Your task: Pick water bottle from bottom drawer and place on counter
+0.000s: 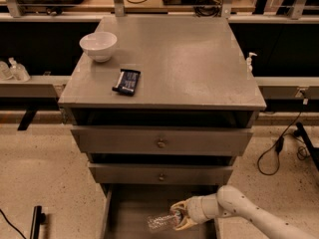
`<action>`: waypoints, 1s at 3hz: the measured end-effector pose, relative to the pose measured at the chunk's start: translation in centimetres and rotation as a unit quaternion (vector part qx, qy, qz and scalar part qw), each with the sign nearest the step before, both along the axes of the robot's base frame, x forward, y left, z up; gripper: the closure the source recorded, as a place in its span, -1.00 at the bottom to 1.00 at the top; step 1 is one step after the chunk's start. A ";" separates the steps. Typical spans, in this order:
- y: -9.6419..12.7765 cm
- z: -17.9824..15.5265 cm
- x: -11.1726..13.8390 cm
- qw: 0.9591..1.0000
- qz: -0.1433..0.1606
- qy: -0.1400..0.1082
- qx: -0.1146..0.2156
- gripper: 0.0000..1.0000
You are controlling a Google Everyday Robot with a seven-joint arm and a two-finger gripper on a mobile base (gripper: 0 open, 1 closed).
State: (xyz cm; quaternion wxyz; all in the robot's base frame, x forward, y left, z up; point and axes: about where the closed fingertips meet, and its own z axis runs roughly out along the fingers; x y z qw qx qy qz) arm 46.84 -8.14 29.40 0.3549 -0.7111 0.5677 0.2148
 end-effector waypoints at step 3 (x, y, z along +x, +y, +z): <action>0.4 13.8 -3.8 0.995 0.090 -0.028 0.042 1.00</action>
Offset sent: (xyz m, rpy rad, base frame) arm -0.0446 0.0033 0.1743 0.1297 -0.0865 0.2551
